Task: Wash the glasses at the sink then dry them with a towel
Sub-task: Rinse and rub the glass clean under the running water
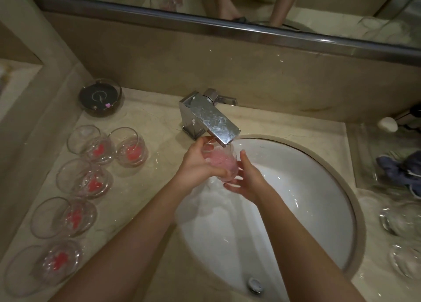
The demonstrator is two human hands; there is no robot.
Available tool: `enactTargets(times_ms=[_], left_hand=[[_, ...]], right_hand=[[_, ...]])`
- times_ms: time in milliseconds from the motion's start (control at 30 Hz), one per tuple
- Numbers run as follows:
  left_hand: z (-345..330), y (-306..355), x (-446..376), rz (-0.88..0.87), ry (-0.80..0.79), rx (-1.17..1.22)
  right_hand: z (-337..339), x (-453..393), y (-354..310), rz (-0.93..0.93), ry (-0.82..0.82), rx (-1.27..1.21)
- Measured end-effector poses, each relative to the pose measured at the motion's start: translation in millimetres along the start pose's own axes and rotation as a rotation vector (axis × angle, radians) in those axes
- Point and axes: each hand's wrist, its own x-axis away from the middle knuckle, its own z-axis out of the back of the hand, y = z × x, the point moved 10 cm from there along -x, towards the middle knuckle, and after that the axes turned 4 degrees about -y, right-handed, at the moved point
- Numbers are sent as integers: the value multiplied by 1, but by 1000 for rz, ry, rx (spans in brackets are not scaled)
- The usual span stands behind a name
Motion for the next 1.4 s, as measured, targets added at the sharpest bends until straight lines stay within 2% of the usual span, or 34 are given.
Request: enactTargets(times_ms=[100, 167, 300, 400, 500, 600, 800, 1000, 1133, 1200, 1400], left_hand=[[-3, 4, 2, -6, -14, 49], [-6, 4, 2, -7, -37, 80], [-2, 4, 0, -30, -27, 47], [7, 8, 0, -49, 52, -82], [0, 11, 1, -88, -3, -215], [-2, 21, 2, -172, 13, -350], [-37, 5, 2, 63, -340, 66], [-41, 2, -8, 111, -375, 209], [-52, 11, -7, 41, -423, 148], [-53, 16, -9, 19, -414, 152], [-49, 23, -10, -24, -384, 147]], right_hand=[[-23, 5, 16, -91, -185, -242], [-31, 7, 14, -92, -251, -291], [-26, 3, 7, -24, -195, -287], [-11, 5, 2, 61, -115, -300], [-3, 7, -5, 132, -94, -319], [4, 6, -12, 215, -83, -333], [8, 23, -26, 338, -199, -133], [13, 34, -42, 345, -256, -73], [17, 34, -36, 82, -185, -39], [17, 36, -40, 47, -194, 52], [18, 38, -59, 290, -313, -20]])
